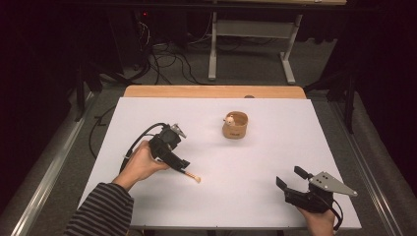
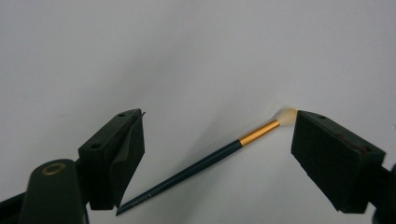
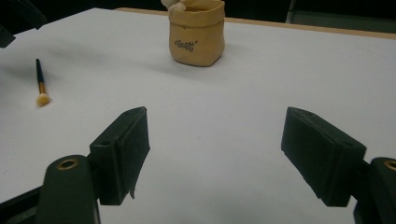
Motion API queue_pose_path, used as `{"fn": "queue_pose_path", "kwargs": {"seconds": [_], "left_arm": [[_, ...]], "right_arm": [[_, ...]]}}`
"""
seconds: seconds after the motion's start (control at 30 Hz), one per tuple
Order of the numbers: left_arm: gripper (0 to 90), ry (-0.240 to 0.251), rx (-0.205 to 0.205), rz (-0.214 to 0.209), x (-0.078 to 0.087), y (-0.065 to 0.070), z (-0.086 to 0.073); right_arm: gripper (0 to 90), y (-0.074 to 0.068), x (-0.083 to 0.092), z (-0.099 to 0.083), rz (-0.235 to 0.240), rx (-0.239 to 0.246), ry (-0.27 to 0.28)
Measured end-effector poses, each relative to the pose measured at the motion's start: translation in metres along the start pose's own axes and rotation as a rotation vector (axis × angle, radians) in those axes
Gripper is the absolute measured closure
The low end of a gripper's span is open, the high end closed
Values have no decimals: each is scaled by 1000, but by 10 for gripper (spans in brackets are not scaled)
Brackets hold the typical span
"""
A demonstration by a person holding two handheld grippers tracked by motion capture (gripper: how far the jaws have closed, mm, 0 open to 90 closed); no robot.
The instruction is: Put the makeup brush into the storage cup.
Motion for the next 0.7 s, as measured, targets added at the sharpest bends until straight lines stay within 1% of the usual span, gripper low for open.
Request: {"fn": "queue_pose_path", "kwargs": {"seconds": [0.07, 0.27, 0.4, 0.7], "left_arm": [[177, -17, -3, 0, -3, 1, -1], [169, -33, -8, 7, -7, 1, -2], [167, -55, -17, 3, -12, 3, -4], [163, -85, -26, 1, -22, 4, -11]], "right_arm": [[252, 0, 0, 0, -2, 2, 0], [252, 0, 0, 0, -2, 2, 0], [252, 0, 0, 0, -2, 1, -1], [252, 0, 0, 0, 2, -1, -1]]}}
Point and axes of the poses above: each handheld gripper's, and its own axes: x roughly backward along the jaws, z roughly out of its top, y roughly to its right, the point moved 6 cm from there along -x, roughly forward along the jaws, and after that the axes turned 8 degrees about -y, right-handed, at the moved point
